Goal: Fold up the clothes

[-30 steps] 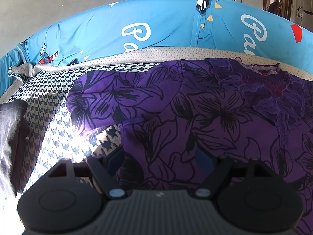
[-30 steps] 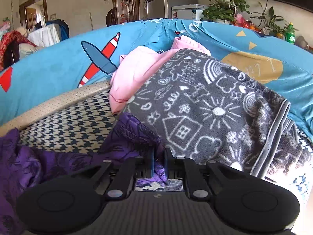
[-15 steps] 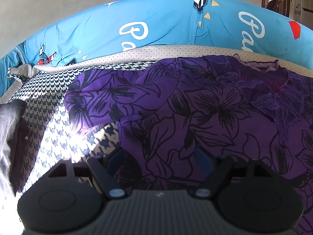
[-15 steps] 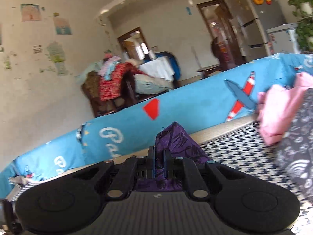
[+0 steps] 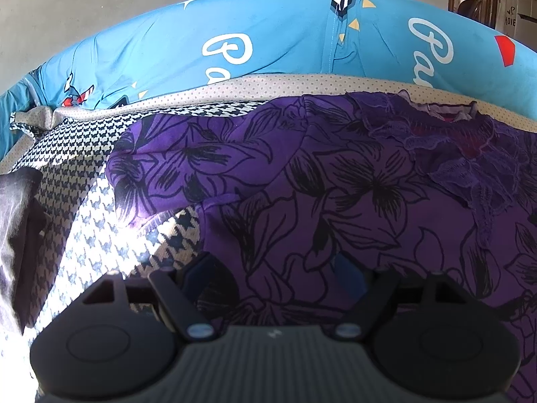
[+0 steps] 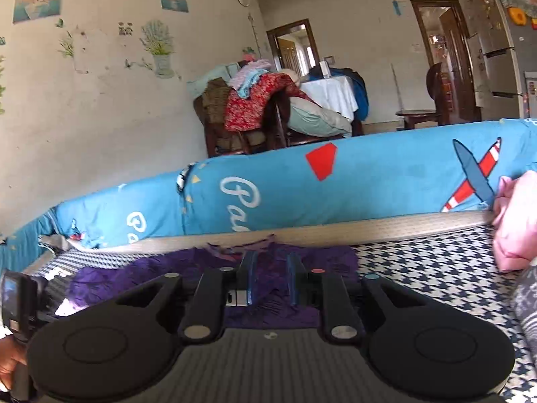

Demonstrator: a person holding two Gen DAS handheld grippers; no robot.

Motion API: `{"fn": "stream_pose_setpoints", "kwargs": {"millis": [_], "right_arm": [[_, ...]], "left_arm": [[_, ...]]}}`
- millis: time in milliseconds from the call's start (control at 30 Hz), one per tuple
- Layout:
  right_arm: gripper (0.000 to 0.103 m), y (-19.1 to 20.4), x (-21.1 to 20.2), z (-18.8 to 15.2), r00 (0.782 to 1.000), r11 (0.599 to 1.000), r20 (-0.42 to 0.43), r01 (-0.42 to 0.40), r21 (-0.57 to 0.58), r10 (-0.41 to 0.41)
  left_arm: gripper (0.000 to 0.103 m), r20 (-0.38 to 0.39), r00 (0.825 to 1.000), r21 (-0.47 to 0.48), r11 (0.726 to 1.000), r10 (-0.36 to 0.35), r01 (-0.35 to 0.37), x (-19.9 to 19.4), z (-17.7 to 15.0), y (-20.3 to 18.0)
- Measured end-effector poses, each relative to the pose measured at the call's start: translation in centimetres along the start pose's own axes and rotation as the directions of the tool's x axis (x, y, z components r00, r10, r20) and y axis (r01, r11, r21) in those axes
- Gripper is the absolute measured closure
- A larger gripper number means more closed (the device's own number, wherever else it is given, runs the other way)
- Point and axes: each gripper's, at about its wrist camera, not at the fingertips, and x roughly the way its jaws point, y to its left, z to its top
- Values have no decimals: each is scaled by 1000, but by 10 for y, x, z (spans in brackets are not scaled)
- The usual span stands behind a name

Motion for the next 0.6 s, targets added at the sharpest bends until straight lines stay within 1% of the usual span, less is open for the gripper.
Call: {"fn": "stream_pose_setpoints", "kwargs": {"millis": [67, 167, 200, 233, 333, 433, 500, 600], "right_arm": [[72, -14, 3, -3, 998, 998, -22, 59, -7, -59], [70, -35, 7, -7, 987, 989, -53, 148, -20, -148], [70, -38, 10, -9, 985, 987, -63, 161, -29, -163], [69, -40, 13, -12, 984, 986, -72, 162, -39, -165], [62, -41, 23, -19, 980, 983, -92, 174, -54, -179], [61, -41, 32, -25, 974, 979, -107, 195, -60, -201], [61, -43, 35, -27, 975, 986, -155, 157, -48, -162], [59, -39, 32, -29, 974, 993, -199, 94, -72, -106]], "left_arm": [[24, -1, 1000, 2, 1000, -1, 1, 0, 0, -1], [24, -4, 1000, 4, 1000, -3, 3, 0, -1, -2], [24, -5, 1000, 6, 1000, -3, 3, 1, -1, -3], [24, -6, 1000, 9, 1000, -4, 4, 1, -2, -4], [24, -11, 1000, 19, 1000, -5, 5, 2, -4, -6], [24, -11, 1000, 24, 1000, -5, 5, 2, -5, -7], [24, -12, 1000, 19, 1000, -4, 5, 2, -5, -6], [24, -17, 1000, 10, 1000, -4, 4, 3, -4, -5]]}}
